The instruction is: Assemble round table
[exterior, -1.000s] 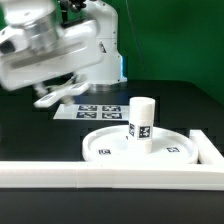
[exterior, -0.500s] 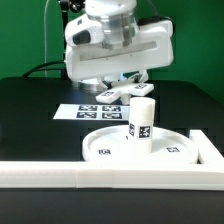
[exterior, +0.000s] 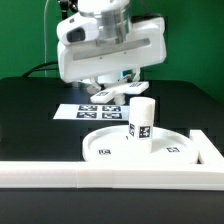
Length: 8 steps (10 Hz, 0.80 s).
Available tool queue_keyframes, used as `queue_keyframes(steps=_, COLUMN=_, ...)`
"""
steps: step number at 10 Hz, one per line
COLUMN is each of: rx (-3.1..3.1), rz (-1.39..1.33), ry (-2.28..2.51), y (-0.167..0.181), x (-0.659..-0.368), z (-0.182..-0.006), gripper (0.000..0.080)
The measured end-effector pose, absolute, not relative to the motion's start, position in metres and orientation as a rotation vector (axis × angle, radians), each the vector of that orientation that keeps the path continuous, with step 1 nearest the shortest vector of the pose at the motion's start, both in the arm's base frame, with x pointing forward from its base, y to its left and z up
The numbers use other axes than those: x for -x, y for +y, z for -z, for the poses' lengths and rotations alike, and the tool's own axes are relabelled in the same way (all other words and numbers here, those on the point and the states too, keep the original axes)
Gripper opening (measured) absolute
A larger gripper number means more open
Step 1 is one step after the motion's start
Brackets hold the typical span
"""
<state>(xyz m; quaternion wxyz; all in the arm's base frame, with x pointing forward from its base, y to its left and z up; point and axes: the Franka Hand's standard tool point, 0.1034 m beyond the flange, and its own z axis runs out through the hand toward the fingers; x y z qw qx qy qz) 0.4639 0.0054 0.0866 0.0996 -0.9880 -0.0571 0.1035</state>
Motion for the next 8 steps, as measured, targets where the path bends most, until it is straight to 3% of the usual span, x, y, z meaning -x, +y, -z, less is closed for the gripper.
queue_keyframes(steps=3, rx=2.942, rz=-0.237, ry=-0.32, y=0.02, x=-0.51, z=-0.127, gripper=0.0466)
queue_keyframes(steps=8, rx=2.959, rz=-0.258, ry=-0.429, y=0.023, x=-0.518, z=-0.131, gripper=0.0466)
